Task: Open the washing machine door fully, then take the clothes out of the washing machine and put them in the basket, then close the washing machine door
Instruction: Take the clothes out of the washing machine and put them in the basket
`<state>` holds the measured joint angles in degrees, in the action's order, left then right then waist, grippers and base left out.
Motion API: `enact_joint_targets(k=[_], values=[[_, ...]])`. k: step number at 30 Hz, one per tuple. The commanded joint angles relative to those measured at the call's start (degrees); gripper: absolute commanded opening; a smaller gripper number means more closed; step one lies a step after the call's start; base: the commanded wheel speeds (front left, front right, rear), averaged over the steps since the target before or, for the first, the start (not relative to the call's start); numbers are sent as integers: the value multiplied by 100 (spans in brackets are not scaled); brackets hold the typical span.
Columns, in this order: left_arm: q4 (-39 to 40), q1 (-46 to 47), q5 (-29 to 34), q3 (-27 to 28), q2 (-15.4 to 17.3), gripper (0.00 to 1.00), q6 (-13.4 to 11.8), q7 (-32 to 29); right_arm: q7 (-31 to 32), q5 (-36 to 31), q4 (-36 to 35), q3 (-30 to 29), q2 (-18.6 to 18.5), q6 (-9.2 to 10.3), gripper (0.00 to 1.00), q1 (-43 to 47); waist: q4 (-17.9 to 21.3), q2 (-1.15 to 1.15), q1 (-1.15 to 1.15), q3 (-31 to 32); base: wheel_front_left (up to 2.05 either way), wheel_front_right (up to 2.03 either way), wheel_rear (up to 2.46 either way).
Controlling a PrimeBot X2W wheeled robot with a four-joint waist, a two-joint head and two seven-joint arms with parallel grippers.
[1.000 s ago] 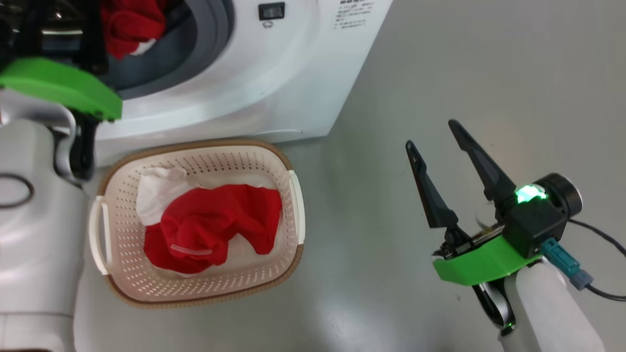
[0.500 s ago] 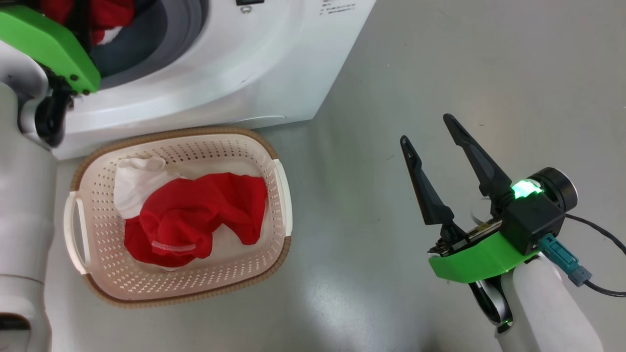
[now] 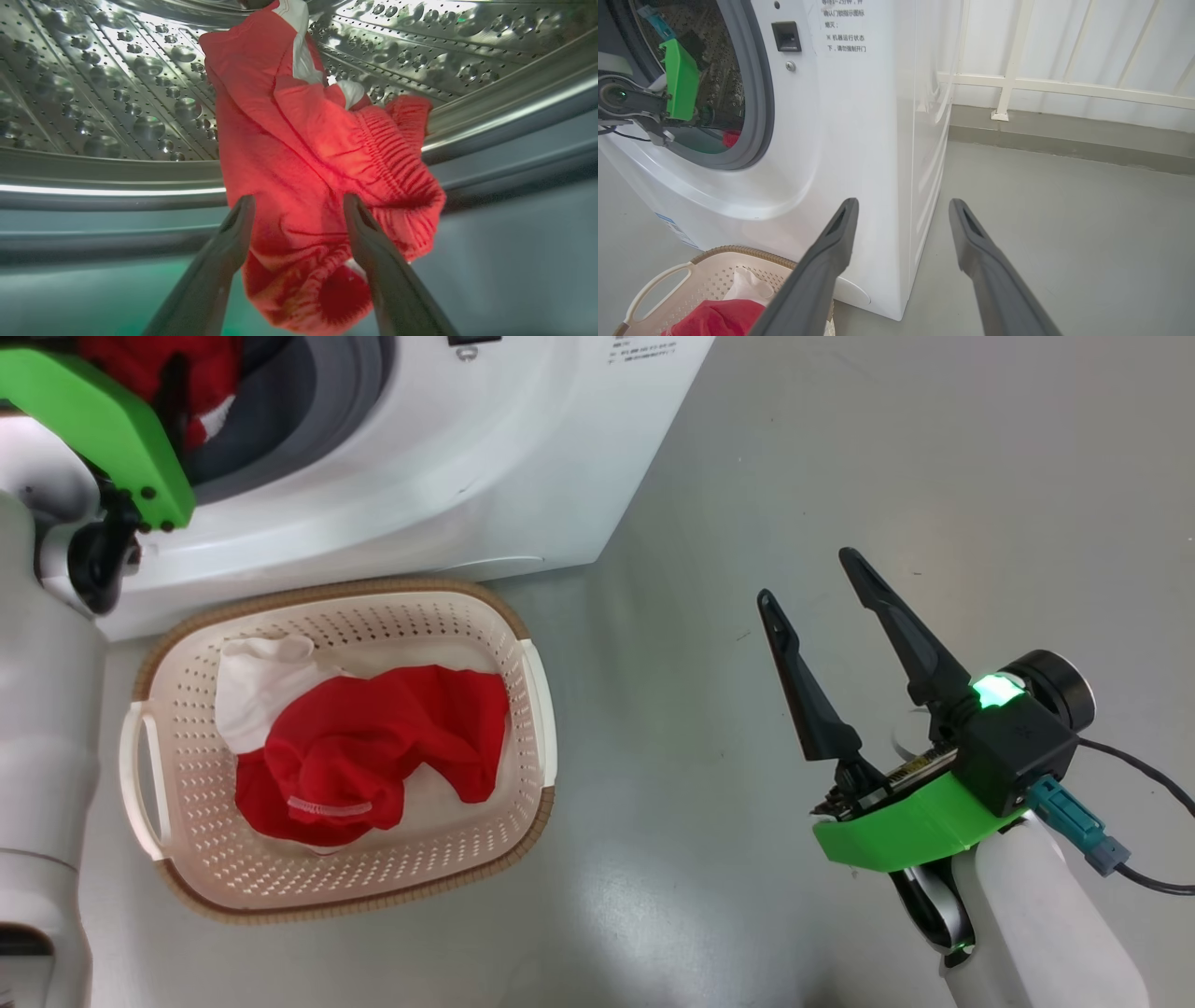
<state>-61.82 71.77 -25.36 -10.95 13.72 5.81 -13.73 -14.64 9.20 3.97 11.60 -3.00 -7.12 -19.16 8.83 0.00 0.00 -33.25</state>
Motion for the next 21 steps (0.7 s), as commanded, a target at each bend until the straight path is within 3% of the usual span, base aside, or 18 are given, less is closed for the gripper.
enact_joint_targets(k=[1, 12, 13, 16, 17, 21], values=[[43, 13, -19, 42, 274, 100, -54, -121, -36, 55, -105, 118, 13, -36, 100, -13, -1, 0, 0, 3, 0, 0, 0], [-99, -63, -184, 29, 252, 100, -88, -719, -36, 119, -83, 181, 13, -36, 100, -32, 41, 0, 0, 24, 0, 0, 0], [-89, -69, -195, 30, 255, 94, -91, -731, -36, 126, -83, 187, 13, -36, 100, -30, 46, 0, 0, 25, 0, 0, 0], [-12, -101, -232, 40, 260, 12, -84, -650, -36, 152, -84, 210, 13, -36, 100, -28, 62, 0, 0, 23, 0, 0, 0], [19, -121, -244, 46, 257, 0, -82, -595, -36, 157, -79, 216, 13, -36, 100, -28, 64, 0, 0, 25, 0, 0, 0], [180, -211, -281, 80, 249, 0, -79, -228, -36, 178, -56, 238, 13, -36, 100, -28, 57, 0, 0, 31, 0, 0, 0]])
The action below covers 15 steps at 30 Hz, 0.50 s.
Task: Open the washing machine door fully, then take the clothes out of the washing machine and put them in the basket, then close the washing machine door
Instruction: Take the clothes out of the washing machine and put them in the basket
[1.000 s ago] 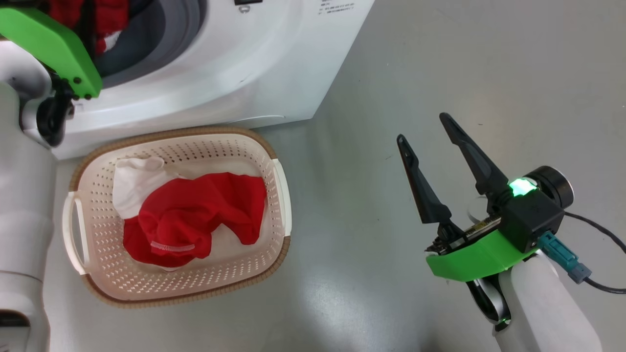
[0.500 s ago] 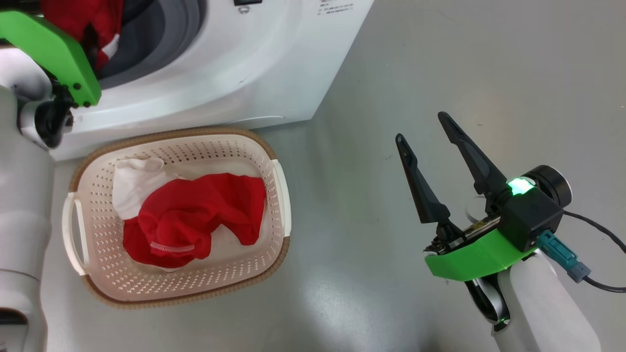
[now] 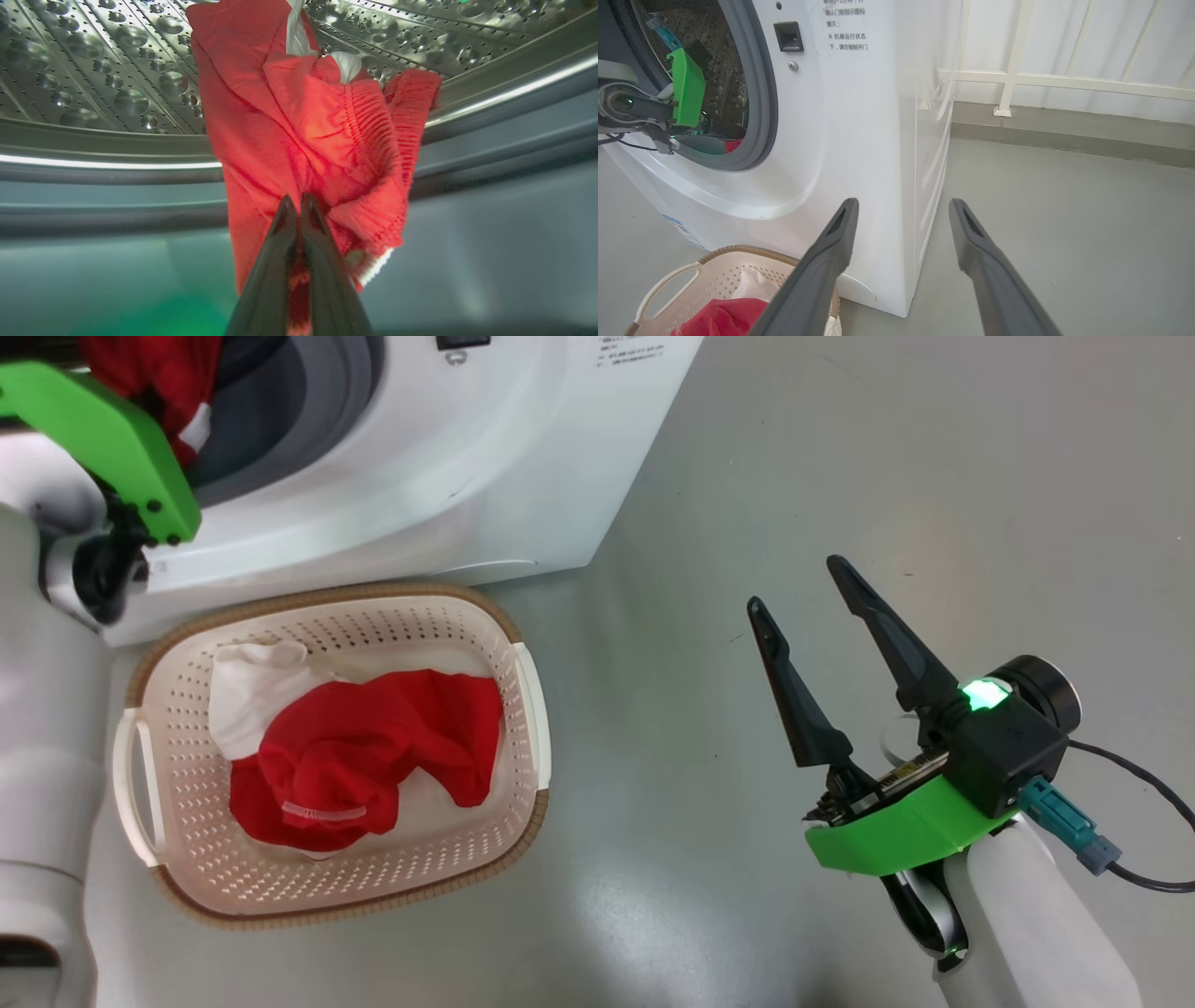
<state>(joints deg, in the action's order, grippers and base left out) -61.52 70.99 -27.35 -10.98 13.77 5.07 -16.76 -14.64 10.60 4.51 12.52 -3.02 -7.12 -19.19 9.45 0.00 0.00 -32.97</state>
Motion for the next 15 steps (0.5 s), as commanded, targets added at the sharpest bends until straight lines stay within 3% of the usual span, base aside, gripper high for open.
enact_joint_targets(k=[1, 15], values=[[179, -159, -105, 102, 237, 0, -3, 159, -36, 38, -103, 150, 14, -36, 100, -26, -9, 0, 0, 7, 0, 0, 0], [666, -531, -265, 215, 160, 0, 112, 1711, -36, -10, -24, 142, 14, -36, 100, -18, -148, 0, 0, 108, 0, 0, 0]])
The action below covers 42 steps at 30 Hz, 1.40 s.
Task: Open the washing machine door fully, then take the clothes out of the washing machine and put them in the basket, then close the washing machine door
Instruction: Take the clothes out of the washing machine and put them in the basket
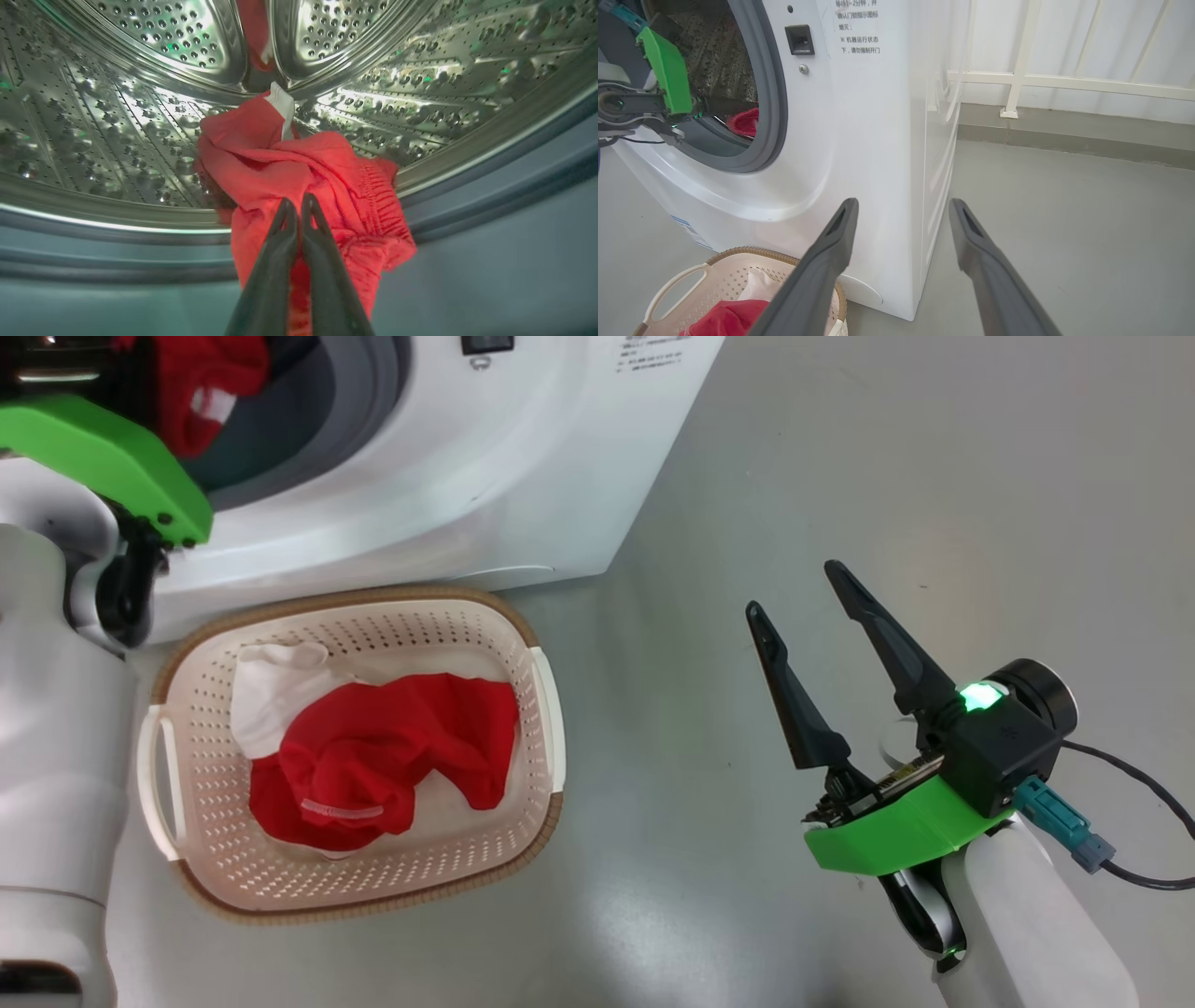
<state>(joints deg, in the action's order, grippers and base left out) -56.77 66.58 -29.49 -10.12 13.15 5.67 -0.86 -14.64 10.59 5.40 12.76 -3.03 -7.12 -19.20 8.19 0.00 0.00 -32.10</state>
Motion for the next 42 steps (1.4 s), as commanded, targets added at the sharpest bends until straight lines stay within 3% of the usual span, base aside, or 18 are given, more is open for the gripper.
enact_joint_targets(k=[1, 8, 14, 31, 42], values=[[226, -112, -69, 148, 221, 0, 58, 246, -36, -15, -106, 116, 15, -36, 100, -19, -33, 0, 0, 33, 0, 0, 0], [518, -445, -118, 188, 215, 0, 107, 1196, -36, -61, -64, 93, 15, -36, 100, 10, -125, 0, 0, 196, 0, 0, 0], [932, -787, -58, 234, 270, 0, 123, 1525, -36, -53, -31, 119, 15, -36, 100, 20, -145, 0, 0, 339, 0, 0, 0], [3136, -3117, 719, 904, 16, 0, -228, 1585, -36, 2, 136, 107, 15, -36, 100, 373, -168, 0, 0, 1329, 0, 0, 0], [3727, -4222, 908, 1094, -166, 0, -264, 1586, -36, 41, 224, 142, 15, -36, 100, 678, -251, 0, 0, 2017, 0, 0, 0]])
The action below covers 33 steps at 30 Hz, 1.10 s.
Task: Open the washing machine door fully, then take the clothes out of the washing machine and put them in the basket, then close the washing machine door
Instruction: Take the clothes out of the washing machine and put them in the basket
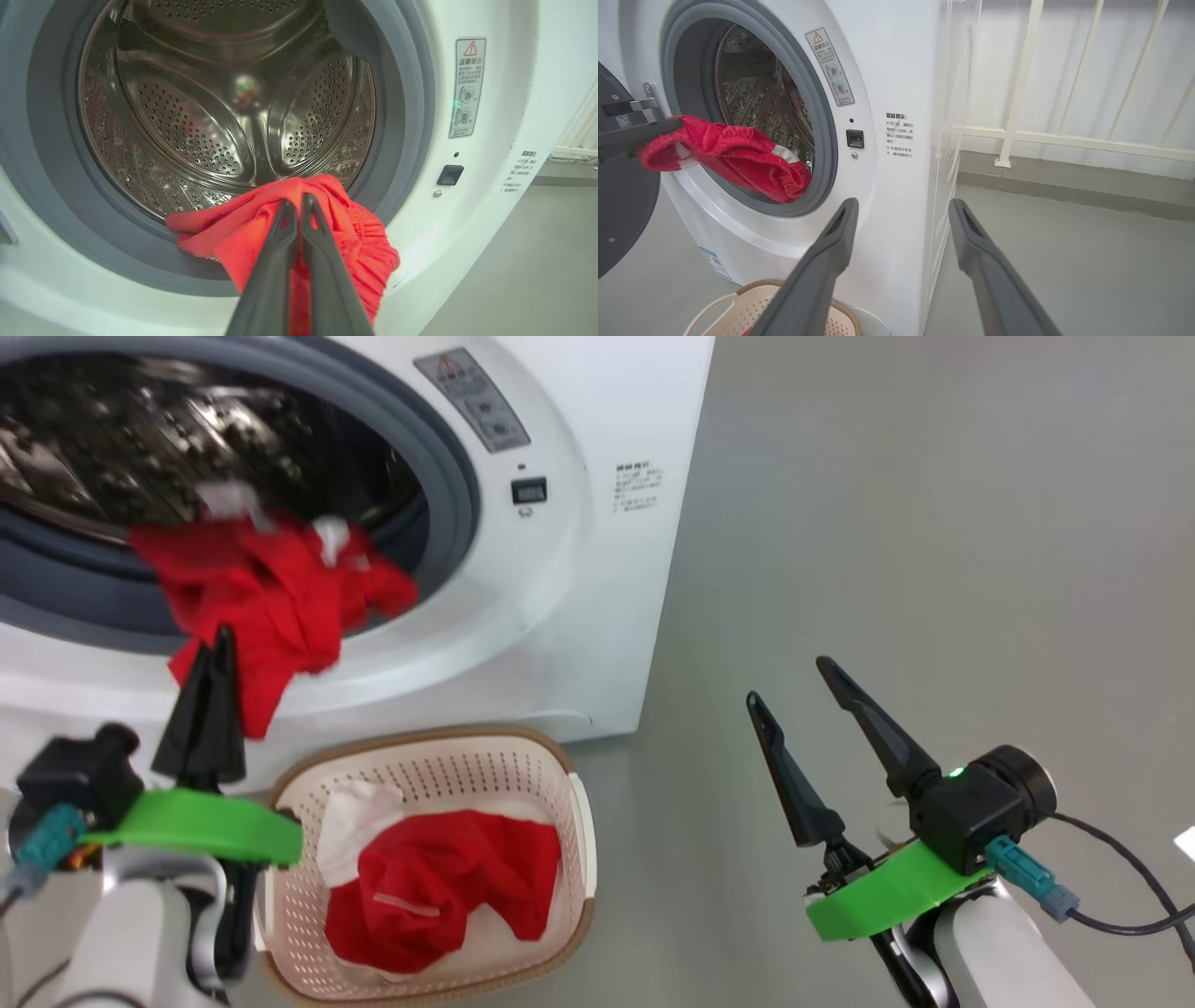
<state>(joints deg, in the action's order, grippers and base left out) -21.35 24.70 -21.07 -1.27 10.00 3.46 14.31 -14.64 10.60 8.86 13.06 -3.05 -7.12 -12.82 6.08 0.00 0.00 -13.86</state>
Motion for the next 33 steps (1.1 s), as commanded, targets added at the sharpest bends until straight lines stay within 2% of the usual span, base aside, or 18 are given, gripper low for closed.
enact_joint_targets(k=[1, 11, 22, 28, 33], values=[[254, -119, 85, 212, 137, 0, -52, 68, -36, 40, -114, 116, 17, -36, 100, 65, -45, 0, 0, 239, 0, 0, 0], [1314, -903, 234, 205, 7, 0, -223, 69, -36, 41, -84, 134, -25, -36, 100, 237, -66, 0, 0, 489, 0, 0, 0], [2397, -1307, 279, 75, -69, 0, -399, -142, -36, 21, -135, 96, -57, -36, 100, 246, -55, 0, 0, 431, 0, 0, 0], [2358, -1358, 212, 23, -83, 0, -403, -253, -36, 11, -152, 117, -46, -36, 100, 191, -29, 0, 0, 269, 0, 0, 0], [2012, -1313, 67, -29, -188, 0, -365, -258, -36, 9, -147, 112, -35, -36, 100, 118, -2, 0, 0, 70, 0, 0, 0]])
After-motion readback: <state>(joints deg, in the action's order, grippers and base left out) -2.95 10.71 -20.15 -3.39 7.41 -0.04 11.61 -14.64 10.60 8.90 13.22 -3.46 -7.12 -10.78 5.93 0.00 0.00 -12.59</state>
